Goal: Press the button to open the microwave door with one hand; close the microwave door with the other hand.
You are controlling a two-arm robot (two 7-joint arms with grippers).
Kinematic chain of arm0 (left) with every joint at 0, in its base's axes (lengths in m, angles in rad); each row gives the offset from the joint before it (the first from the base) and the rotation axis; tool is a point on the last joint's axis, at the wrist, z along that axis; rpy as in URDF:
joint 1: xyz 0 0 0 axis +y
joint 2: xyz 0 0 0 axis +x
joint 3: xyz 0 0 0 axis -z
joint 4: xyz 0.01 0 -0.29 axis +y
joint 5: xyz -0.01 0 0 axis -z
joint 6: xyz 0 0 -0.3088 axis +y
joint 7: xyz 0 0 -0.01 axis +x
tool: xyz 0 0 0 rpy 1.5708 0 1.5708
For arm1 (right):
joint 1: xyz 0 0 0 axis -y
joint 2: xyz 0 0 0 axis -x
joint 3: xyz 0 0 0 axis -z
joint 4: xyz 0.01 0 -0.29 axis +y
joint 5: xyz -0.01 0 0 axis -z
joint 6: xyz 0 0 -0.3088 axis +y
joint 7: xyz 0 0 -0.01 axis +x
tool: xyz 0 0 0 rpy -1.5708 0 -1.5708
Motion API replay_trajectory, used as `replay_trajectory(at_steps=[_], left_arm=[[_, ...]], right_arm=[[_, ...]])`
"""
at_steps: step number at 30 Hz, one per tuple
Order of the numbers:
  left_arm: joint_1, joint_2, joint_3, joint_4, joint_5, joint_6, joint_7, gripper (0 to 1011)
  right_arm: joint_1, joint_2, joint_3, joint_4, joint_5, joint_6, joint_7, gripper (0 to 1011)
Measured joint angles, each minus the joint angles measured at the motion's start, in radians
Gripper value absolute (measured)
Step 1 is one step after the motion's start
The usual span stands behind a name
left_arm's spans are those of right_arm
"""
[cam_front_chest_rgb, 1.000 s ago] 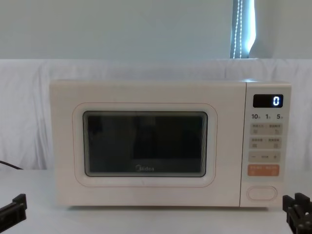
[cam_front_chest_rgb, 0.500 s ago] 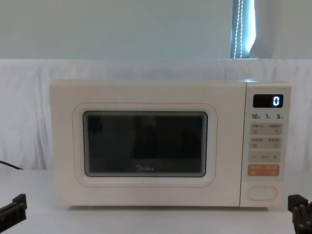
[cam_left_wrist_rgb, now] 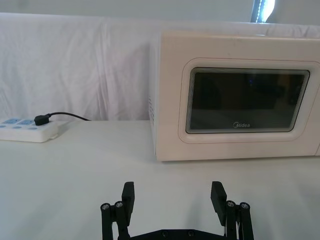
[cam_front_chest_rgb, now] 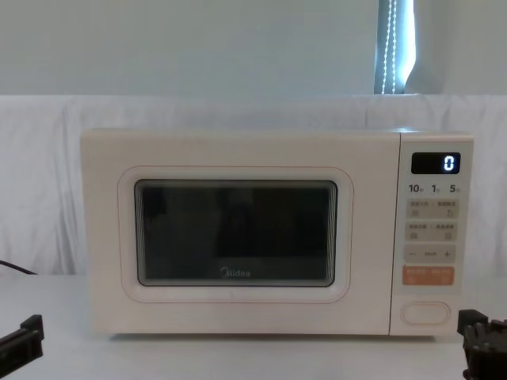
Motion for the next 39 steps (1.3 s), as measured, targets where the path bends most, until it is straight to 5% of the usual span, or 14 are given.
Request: replay_trajectory(at_steps=[9, 20, 39], left_arm=[[0.0, 0.0, 0.0, 0.0, 0.0, 0.0, 0.0, 1001], [0.0, 0.0, 0.0, 0.0, 0.0, 0.0, 0.0, 1001], [0.0, 0.0, 0.0, 0.0, 0.0, 0.0, 0.0, 1001]], right_arm=[[0.098, -0.037, 0.024, 0.112, 0.0, 0.029, 0.037, 0], [0.222, -0.068, 0.053, 0.279, -0.003, -0.017, 0.056, 0], [0.359, -0.087, 0.064, 0.466, -0.033, -0.028, 0.07, 0]])
